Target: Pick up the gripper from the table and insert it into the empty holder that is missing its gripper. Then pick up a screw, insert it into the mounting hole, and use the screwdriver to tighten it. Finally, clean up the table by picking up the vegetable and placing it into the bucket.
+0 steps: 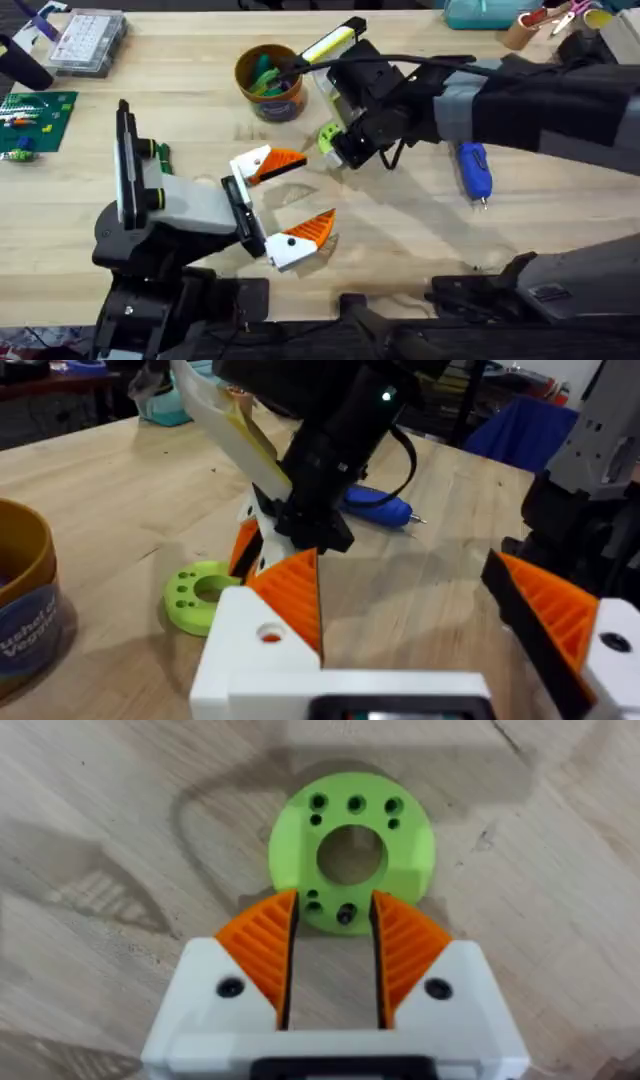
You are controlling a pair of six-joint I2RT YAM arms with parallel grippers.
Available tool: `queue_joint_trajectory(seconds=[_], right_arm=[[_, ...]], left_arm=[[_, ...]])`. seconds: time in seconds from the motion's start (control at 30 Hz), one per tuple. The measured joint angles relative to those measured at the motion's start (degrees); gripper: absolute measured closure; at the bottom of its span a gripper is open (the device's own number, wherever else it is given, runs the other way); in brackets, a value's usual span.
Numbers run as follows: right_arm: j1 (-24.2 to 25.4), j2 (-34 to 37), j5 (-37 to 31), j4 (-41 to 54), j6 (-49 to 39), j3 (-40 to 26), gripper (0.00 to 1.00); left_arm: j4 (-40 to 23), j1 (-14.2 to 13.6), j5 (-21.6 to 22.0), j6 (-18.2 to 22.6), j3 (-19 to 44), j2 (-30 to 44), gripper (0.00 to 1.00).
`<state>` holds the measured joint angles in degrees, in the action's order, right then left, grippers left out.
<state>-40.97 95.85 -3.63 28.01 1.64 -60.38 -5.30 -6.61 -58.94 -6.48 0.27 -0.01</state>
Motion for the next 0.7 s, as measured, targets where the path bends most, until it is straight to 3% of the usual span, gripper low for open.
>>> queue_joint_trajectory(seconds=[0.13,0.27,0.7], right_arm=[[0.0,0.0,-0.1,-0.3,-0.1,0.0,0.713],[0.0,0.0,-0.1,0.1,0.0,0.0,0.768],[0.0,0.2,0.0,2.0,0.0,-0.5,0.804]], left_arm=[[0.0,0.0,0.0,0.0,0.0,0.0,0.015],[0.0,0.0,0.0,0.0,0.0,0.0,0.014],[0.0,0.0,0.0,0.0,0.0,0.0,0.013]])
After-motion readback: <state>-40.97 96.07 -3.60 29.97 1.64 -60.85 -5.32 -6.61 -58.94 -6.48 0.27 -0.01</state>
